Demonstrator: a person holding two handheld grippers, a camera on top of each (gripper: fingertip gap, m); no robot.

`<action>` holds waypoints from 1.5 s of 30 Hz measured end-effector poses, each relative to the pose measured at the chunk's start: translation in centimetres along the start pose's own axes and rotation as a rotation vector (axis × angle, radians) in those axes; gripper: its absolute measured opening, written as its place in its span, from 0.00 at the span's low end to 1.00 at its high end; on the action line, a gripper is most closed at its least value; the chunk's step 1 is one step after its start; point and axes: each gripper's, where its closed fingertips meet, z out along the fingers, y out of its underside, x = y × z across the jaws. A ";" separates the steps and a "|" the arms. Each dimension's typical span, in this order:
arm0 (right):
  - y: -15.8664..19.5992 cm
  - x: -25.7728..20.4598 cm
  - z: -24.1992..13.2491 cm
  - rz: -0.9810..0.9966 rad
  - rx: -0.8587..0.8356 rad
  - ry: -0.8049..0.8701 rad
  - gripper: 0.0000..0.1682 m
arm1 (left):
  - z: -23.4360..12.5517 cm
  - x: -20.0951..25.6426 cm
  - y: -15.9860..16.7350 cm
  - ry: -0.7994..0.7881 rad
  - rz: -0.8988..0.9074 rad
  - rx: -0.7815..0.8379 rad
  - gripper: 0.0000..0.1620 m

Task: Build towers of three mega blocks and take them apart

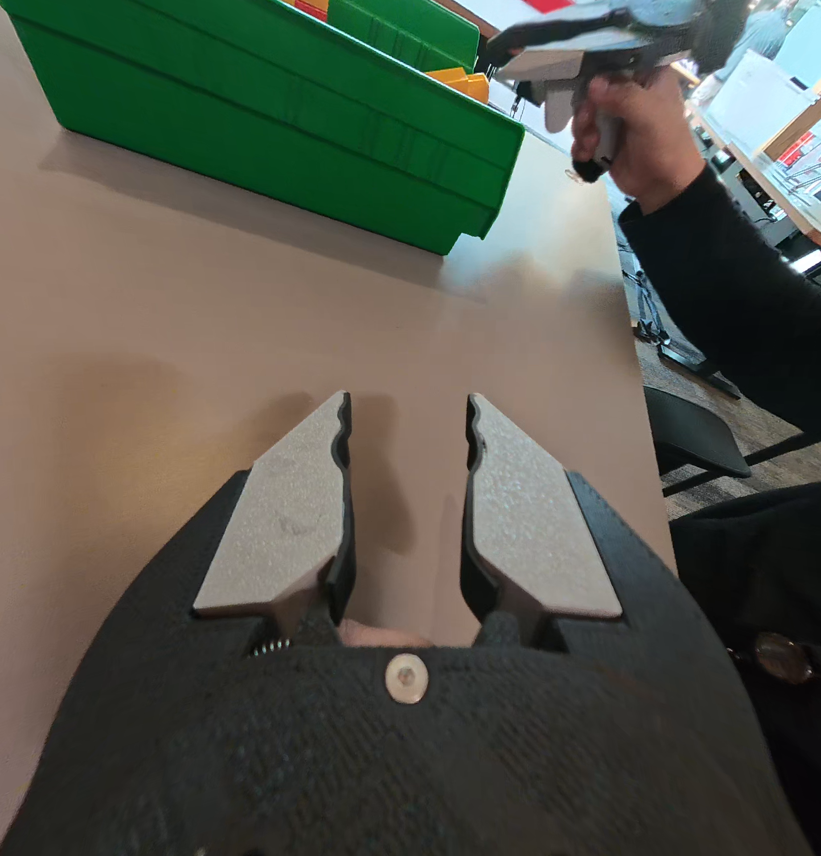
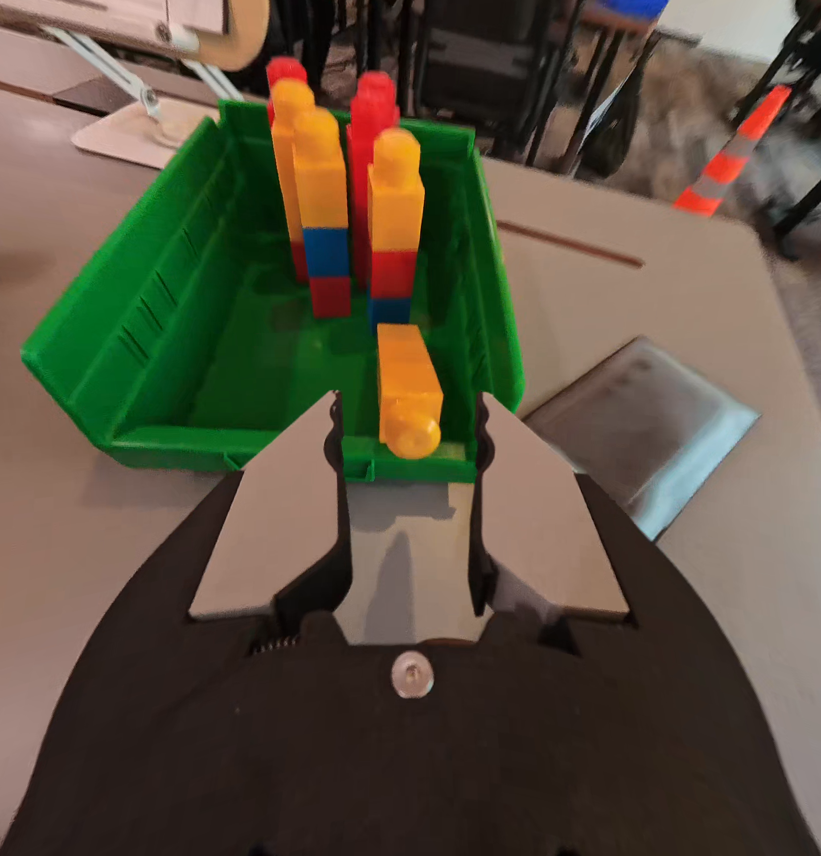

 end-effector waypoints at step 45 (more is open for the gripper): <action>-5.1 0.3 7.8 -0.271 -0.591 -0.015 0.15 | 0.4 0.8 0.5 0.042 -0.032 -0.028 0.30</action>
